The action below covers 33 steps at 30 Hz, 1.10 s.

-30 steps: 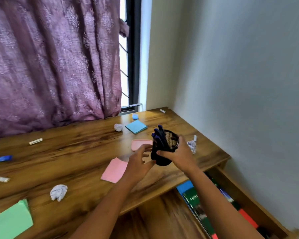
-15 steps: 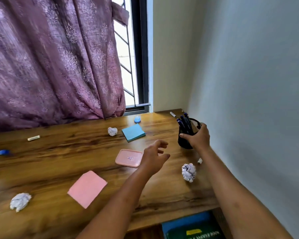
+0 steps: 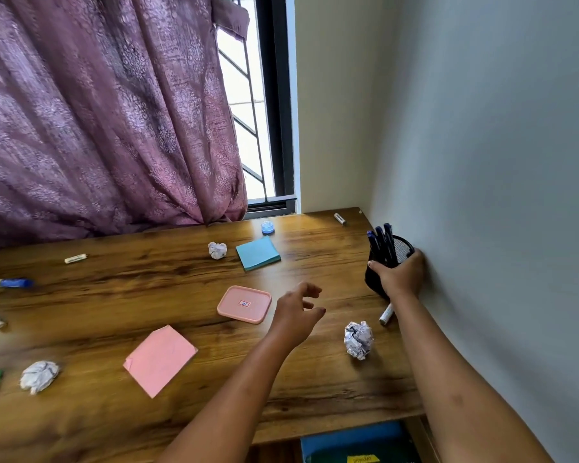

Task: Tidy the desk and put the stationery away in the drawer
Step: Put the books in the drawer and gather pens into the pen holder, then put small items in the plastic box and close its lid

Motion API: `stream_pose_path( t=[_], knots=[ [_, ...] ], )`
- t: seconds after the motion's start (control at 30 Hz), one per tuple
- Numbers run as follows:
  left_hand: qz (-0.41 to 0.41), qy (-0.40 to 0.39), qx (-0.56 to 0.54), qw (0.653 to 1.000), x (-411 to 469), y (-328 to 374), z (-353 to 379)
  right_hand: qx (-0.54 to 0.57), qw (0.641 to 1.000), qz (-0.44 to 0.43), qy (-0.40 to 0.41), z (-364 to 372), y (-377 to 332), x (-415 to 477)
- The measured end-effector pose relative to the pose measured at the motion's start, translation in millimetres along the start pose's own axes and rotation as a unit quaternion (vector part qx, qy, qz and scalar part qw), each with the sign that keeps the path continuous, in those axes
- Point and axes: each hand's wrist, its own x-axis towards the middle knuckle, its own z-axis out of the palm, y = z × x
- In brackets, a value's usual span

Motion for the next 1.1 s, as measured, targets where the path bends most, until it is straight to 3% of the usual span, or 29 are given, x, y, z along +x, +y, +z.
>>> stream_pose_path(
  t=[0.2, 0.33, 0.53, 0.8, 1.1],
  knots=[
    [-0.014, 0.021, -0.021, 0.999, -17.2, -7.9, -12.1, -0.011, 0.992, 0.093, 0.082, 8.3, -20.7, -40.0],
    [-0.017, 0.044, -0.043, 0.998, -35.0, -20.8, -32.3, 0.031, 0.992, 0.062, 0.107, 22.1, -42.5, -91.4],
    [-0.033, 0.116, -0.085, 0.989, -82.3, -61.7, -92.0, 0.05, 0.996, -0.065, -0.033, 79.3, -78.3, -206.8],
    [-0.088, 0.246, -0.163, 0.951, -184.2, -172.3, -254.4, 0.038, 0.952, -0.139, -0.271, 173.9, -114.6, -401.0],
    [-0.134, 0.403, -0.136, 0.895, -337.3, -325.9, -507.1, 0.094, 0.927, -0.143, -0.333, 307.4, -191.6, -652.2]
  ],
)
